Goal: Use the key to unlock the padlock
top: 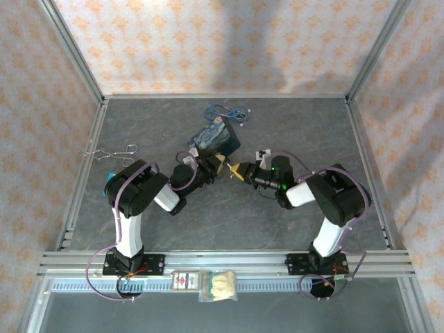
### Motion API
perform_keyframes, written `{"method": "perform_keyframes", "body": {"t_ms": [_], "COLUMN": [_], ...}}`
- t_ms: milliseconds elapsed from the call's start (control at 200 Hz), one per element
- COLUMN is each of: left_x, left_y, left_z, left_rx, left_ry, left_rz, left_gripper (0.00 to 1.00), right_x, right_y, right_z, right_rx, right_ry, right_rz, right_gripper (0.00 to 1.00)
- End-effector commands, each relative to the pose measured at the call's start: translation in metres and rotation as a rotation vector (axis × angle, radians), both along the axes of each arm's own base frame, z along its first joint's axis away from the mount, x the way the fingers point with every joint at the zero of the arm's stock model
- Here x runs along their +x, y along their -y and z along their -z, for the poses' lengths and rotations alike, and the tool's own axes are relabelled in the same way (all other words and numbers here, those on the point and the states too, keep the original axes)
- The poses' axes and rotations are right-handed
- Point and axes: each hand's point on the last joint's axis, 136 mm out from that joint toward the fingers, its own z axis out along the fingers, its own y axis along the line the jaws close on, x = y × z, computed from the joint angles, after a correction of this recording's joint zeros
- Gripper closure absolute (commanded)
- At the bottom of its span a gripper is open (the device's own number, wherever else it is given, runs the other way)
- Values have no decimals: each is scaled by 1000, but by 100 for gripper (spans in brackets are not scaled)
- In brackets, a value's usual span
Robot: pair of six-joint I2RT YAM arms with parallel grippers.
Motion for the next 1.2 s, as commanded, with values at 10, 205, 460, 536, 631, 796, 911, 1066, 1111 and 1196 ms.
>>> {"method": "perform_keyframes", "body": {"t_ms": [10, 205, 460, 536, 631, 796, 911, 1066, 1111, 1196], "left_x": [-68, -72, -68, -66, -66, -68, -68, -68, -69, -70], "left_y": [53, 53, 51, 50, 53, 58, 56, 59, 61, 63], "left_z": [-52, -52, -49, -50, -52, -54, -50, -47, -48, -46], "left_rx": [-89, -93, -87, -87, -89, -91, -81, -69, -69, -61], "left_ry": [158, 170, 169, 172, 176, 178, 164, 150, 148, 136], "left_rz": [366, 384, 350, 338, 342, 358, 347, 352, 357, 367], "left_gripper": [100, 100, 100, 100, 100, 100, 100, 100, 100, 100], "right_x": [22, 23, 17, 14, 15, 20, 22, 26, 29, 33], "right_y": [-2, -4, -1, -2, -3, -2, 0, -3, 0, 4], "right_z": [-44, -42, -56, -57, -58, -57, -59, -52, -51, -50], "right_rx": [94, 118, 208, 214, 228, 244, 228, 108, 68, -9], "right_ry": [120, 54, 26, 21, 21, 30, 64, 105, 122, 159], "right_rz": [28, -14, 18, 33, 53, 82, 113, 154, 171, 200], "right_gripper": [100, 100, 100, 100, 100, 100, 100, 100, 100, 100]}}
